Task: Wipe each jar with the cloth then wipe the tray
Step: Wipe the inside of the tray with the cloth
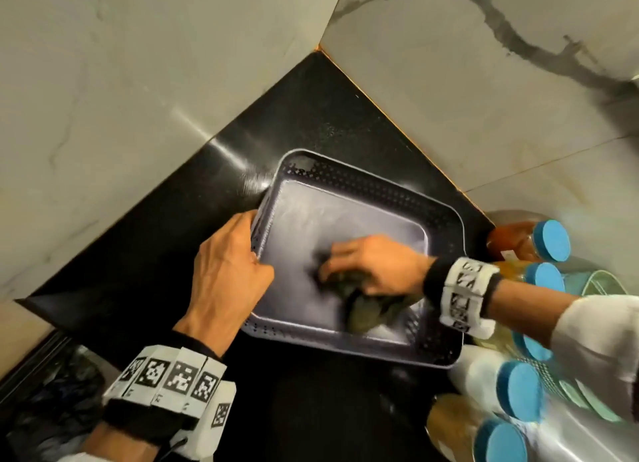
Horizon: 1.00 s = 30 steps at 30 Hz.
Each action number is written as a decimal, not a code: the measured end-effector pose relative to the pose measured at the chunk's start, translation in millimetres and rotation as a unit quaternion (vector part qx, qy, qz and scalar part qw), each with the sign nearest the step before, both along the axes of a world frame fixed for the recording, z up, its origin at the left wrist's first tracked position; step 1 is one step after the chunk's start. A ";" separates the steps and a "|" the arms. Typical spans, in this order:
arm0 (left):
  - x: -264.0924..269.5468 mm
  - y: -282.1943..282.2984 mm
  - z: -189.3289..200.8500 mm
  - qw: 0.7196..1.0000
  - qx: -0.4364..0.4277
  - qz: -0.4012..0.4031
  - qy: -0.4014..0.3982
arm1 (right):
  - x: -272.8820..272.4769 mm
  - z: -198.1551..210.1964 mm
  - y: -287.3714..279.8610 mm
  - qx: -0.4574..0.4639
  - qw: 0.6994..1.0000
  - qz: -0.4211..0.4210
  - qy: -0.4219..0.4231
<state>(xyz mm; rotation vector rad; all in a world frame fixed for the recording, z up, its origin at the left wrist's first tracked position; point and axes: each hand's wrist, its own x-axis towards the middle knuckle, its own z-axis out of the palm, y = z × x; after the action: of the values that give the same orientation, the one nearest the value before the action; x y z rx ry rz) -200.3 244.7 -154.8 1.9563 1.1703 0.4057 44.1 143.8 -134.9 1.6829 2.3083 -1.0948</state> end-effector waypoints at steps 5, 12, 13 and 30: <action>0.8 -2.5 0.0 1.000 -0.005 0.002 -0.001 | 61.6 -6.4 -16.9 0.098 0.938 -0.329 -0.040; 4.4 -4.8 0.9 1.000 -0.003 0.017 -0.011 | 22.7 -24.7 2.2 0.125 0.898 -0.420 0.035; 5.5 -5.7 2.2 1.000 0.001 0.019 -0.011 | 13.0 -23.6 6.9 0.113 0.911 -0.394 0.054; -3.6 -29.6 13.4 0.994 -0.031 0.108 0.004 | -29.8 64.5 3.2 -0.069 0.874 -0.434 0.208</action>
<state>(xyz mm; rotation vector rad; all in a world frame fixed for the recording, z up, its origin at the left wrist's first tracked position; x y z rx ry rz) -203.9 215.1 -141.4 1.7865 1.3892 0.4669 14.3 147.0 -70.4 2.7249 1.5071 -1.8515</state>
